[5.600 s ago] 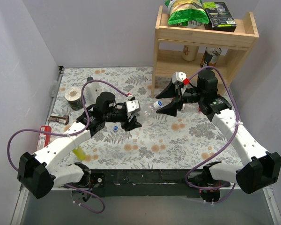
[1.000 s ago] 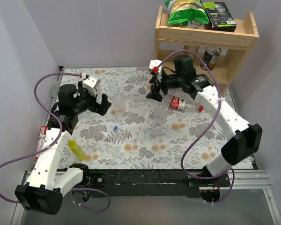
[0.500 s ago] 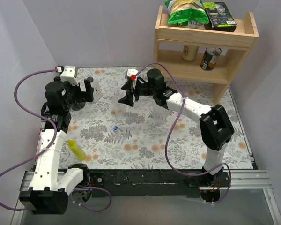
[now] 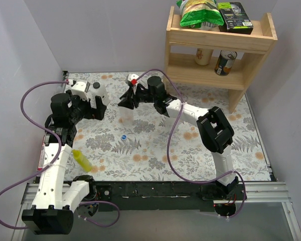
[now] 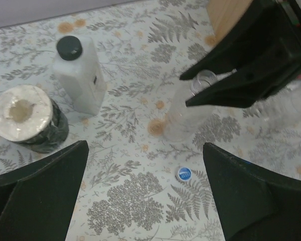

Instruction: Screw on the bottle caps

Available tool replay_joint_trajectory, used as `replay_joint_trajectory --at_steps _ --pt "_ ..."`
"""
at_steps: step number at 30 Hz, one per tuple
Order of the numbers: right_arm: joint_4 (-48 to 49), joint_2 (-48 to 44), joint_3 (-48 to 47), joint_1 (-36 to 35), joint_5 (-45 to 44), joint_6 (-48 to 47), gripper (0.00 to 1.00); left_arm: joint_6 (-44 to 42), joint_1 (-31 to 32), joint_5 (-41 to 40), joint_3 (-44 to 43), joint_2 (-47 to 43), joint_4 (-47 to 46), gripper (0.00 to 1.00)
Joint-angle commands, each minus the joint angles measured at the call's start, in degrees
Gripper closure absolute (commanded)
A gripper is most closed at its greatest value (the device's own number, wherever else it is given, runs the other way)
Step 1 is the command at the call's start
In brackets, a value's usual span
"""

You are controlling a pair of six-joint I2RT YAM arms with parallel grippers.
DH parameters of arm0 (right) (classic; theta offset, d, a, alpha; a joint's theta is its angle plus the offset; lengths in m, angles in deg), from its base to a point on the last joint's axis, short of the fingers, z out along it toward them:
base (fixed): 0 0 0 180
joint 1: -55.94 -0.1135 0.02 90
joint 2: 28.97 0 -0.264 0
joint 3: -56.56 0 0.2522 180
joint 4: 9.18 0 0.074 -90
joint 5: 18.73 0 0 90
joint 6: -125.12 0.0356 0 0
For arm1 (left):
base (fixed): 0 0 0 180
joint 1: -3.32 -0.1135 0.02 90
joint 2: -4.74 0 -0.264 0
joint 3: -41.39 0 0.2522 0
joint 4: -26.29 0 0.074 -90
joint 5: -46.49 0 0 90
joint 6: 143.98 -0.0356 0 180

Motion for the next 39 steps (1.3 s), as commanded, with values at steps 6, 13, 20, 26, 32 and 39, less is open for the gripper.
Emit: replay_joint_trajectory --at_steps 6,13,20,26,32,39 --pt "3.7 -8.9 -1.8 3.9 4.4 11.3 0.91 -15.3 -0.4 30.1 13.6 -6.5 4.6 0.02" --pt "11.5 -14.8 2.5 3.5 10.5 24.5 0.93 -12.2 -0.4 33.1 17.2 -0.7 -7.0 0.02" --pt "16.6 -16.5 5.3 1.8 11.7 29.2 0.94 -11.1 1.1 39.0 16.8 4.7 -11.5 0.02" --pt "17.1 -16.6 4.4 1.1 11.0 30.8 0.94 -10.7 4.0 40.1 16.7 6.6 -13.0 0.03" --pt "17.0 -16.4 4.0 0.7 10.5 31.8 0.94 -9.7 6.3 41.7 15.8 8.5 -14.8 0.10" --pt "16.9 -16.3 4.4 0.2 10.6 32.1 0.94 -9.6 7.0 43.0 14.6 10.8 -15.1 0.17"
